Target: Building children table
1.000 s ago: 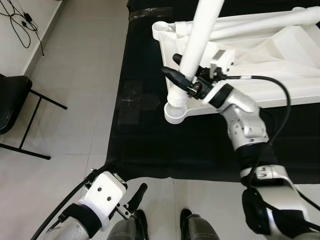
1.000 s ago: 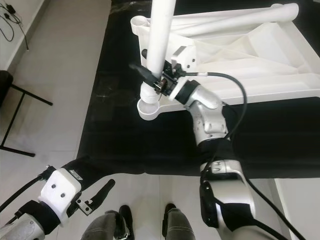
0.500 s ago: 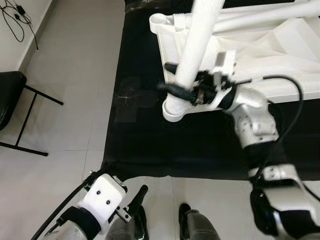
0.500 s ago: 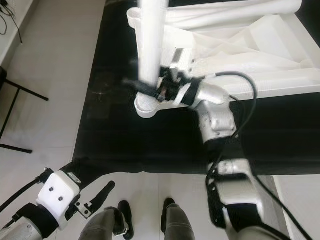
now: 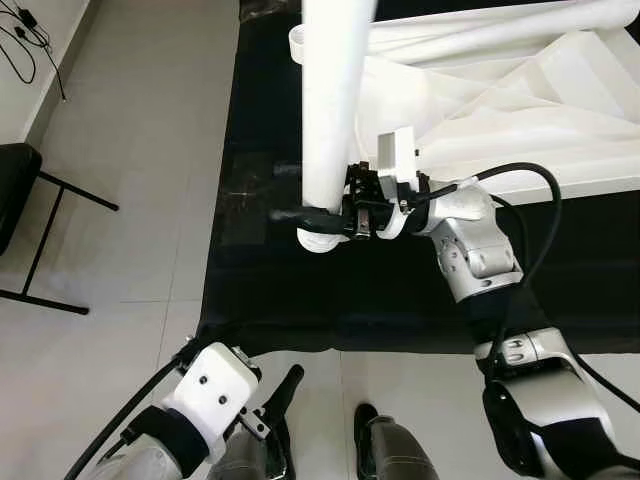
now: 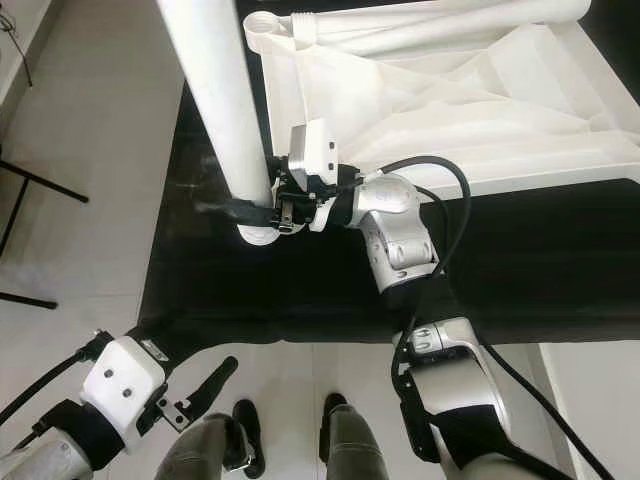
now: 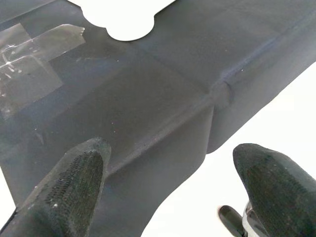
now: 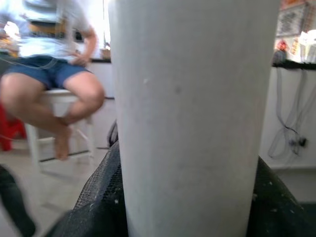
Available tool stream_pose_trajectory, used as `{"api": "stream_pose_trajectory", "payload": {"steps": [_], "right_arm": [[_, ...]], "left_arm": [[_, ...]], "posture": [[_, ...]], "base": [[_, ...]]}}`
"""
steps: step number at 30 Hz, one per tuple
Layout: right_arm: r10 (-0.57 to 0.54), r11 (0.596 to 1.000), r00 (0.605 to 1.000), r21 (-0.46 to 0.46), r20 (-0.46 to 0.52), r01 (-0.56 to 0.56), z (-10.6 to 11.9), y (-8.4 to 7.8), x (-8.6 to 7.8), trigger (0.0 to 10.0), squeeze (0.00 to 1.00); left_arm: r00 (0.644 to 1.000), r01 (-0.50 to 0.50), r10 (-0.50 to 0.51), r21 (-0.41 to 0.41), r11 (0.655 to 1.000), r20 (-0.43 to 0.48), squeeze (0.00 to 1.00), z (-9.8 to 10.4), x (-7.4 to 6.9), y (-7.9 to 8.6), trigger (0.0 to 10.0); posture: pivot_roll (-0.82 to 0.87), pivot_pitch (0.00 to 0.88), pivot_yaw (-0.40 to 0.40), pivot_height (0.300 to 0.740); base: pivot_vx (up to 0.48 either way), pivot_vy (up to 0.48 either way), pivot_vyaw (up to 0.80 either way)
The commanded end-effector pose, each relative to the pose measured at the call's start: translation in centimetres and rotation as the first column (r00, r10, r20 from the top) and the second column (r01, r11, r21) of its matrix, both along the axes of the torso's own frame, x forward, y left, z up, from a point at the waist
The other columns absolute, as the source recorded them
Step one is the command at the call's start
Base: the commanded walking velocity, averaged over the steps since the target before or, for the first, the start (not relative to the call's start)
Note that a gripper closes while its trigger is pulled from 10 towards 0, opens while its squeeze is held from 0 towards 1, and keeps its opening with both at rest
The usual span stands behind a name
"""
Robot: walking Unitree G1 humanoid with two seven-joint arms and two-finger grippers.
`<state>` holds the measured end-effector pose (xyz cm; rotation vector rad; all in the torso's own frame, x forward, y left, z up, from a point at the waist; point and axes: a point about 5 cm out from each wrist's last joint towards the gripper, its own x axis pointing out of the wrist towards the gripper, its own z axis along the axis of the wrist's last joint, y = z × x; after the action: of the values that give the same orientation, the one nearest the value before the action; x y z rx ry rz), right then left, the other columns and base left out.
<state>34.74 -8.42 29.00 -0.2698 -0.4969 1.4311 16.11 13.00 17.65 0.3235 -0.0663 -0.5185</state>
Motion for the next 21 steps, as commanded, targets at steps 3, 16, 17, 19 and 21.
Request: {"api": "stream_pose_trajectory", "payload": {"steps": [3, 16, 17, 19, 21], "right_arm": [[-0.059, 0.996, 0.993, 0.057, -0.103, 0.065, 0.0, -1.6, 1.5, 10.0, 0.0], [-0.023, 0.998, 0.991, 0.05, -0.134, 0.03, 0.1, -2.5, 1.9, 10.0, 0.0], [-0.023, 0.998, 0.991, 0.05, -0.134, 0.03, 0.1, -2.5, 1.9, 10.0, 0.0], [-0.001, 0.999, 0.991, 0.037, -0.134, 0.006, -0.1, -2.5, 1.8, 10.0, 0.0], [0.045, 0.999, 0.99, 0.005, -0.133, -0.044, -0.5, -2.3, 1.5, 10.0, 0.0]], "left_arm": [[0.999, -0.008, 0.008, -0.003, 1.0, -0.039, 0.0, -0.7, -0.2, -0.1, 10.0], [0.999, -0.01, 0.009, -0.004, 1.0, -0.038, 0.0, -0.6, -0.1, -0.1, 10.0], [0.999, -0.01, 0.009, -0.004, 1.0, -0.038, 0.0, -0.6, -0.1, -0.1, 10.0], [0.999, -0.01, 0.01, -0.004, 1.0, -0.039, 0.0, -0.6, -0.1, -0.1, 10.0], [0.999, -0.011, 0.011, -0.003, 1.0, -0.039, 0.0, -0.6, -0.2, -0.1, 10.0]], "posture": [[-0.05, 0.381, -0.026, 0.74], [-0.04, 0.389, -0.028, 0.74], [-0.04, 0.389, -0.028, 0.74], [-0.04, 0.39, -0.027, 0.74], [-0.04, 0.39, -0.027, 0.74]], "base": [[0.0, 0.0, 0.0], [0.0, 0.0, 0.0], [0.0, 0.0, 0.0], [0.0, 0.0, 0.0], [0.0, 0.0, 0.0]]}}
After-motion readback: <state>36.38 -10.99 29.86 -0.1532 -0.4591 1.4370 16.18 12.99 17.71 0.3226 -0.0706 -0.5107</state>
